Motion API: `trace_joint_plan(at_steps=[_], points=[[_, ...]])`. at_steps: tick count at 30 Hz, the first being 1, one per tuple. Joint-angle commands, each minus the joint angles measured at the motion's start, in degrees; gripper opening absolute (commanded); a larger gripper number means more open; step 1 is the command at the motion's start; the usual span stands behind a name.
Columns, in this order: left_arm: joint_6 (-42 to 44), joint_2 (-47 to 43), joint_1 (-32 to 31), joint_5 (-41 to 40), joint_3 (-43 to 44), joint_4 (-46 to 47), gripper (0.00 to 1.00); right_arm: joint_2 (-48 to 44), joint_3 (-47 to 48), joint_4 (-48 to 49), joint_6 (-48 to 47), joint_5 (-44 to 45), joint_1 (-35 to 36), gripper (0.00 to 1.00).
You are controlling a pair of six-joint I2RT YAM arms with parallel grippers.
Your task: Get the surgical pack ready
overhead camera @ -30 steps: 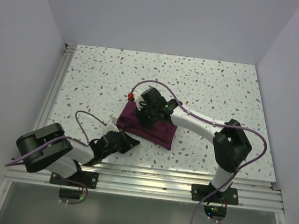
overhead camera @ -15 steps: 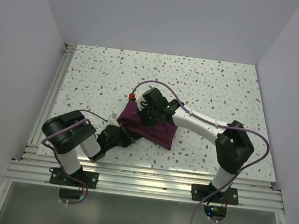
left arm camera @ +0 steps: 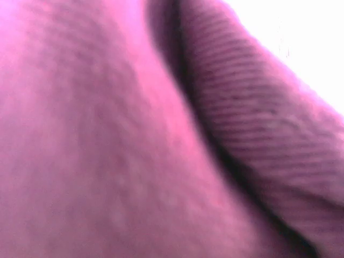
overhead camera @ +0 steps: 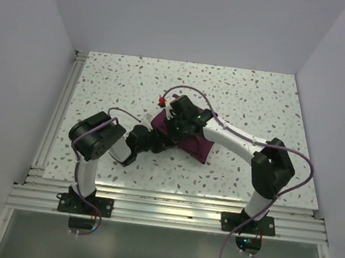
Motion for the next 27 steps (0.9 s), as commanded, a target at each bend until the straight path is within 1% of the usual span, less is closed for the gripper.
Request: trace_joint_plan(at_steps=[1,5,8,10,11,12,14,17,18,20,21,26,27], points=[[7.06,2.73,2.02,3.03,8.57,-5.61,0.0,-0.18,2.77,-1.56,6.23,-2.02,-2.37,0.0],[10.92,4.58,5.0,4.36,14.2,-10.71,0.0,-0.27,2.95,-1.12,8.44,-3.34,-7.29,0.0],[14.26,7.29,7.29,7.43,22.26,-16.25,0.0,-0.01,3.39,-0.15,10.28,-5.0,-10.89,0.0],[15.58,9.58,8.26,10.15,25.53,-19.32,0.0,0.61,4.0,0.73,12.47,-5.88,-11.6,0.0],[17.07,10.29,8.7,10.77,28.68,-20.82,0.0,1.31,4.35,0.99,13.27,-6.5,-12.3,0.0],[17.69,10.9,8.88,11.73,29.93,-23.1,0.0,1.84,4.96,1.78,14.06,-6.94,-12.65,0.0],[19.37,11.79,8.88,12.35,31.69,-24.52,0.0,3.15,5.67,2.48,15.73,-8.86,-13.79,0.0],[19.63,10.91,8.88,12.18,30.22,-24.97,0.0,3.51,6.55,3.62,17.14,-9.23,-15.64,0.0],[19.72,10.56,8.88,11.66,29.6,-25.23,0.0,3.6,6.55,4.76,17.23,-9.32,-16.17,0.03],[20.25,9.85,8.88,11.57,28.19,-25.32,0.0,4.21,7.16,4.86,17.23,-9.75,-17.84,0.06],[20.42,9.59,8.88,11.74,27.92,-25.49,0.0,5.09,8.04,4.69,17.06,-10.89,-18.45,0.09],[21.83,7.66,8.88,11.3,25.29,-26.02,0.0,6.06,8.57,6.35,17.23,-14.85,-22.84,0.14],[22.18,6.96,8.79,11.04,25.11,-26.72,0.0,5.8,8.05,7.57,17.14,-15.2,-23.2,0.19]])
